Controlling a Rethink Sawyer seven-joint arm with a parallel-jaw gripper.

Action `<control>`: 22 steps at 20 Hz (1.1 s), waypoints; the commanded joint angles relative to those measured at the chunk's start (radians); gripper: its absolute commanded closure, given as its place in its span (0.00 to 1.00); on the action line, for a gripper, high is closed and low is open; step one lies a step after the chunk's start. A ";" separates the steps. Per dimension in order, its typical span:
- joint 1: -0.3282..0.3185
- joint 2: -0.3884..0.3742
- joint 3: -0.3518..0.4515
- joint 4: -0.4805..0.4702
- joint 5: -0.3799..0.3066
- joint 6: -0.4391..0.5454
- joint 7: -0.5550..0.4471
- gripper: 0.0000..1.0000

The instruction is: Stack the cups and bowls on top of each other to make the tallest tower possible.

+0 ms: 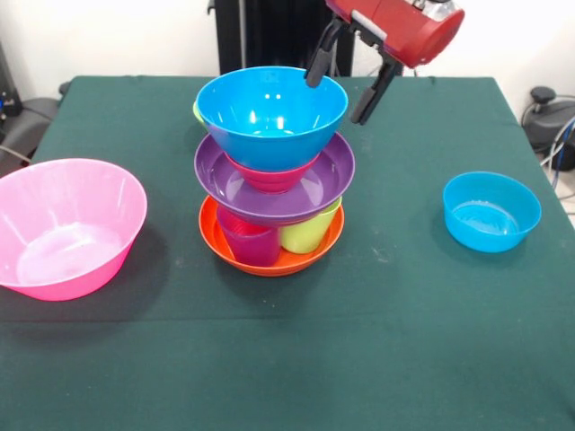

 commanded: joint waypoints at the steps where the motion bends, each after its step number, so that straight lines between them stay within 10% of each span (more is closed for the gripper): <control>1: 0.024 0.057 0.146 -0.063 0.031 0.101 -0.019 0.00; 22: 0.140 0.287 0.014 -0.288 0.157 0.132 0.300 0.00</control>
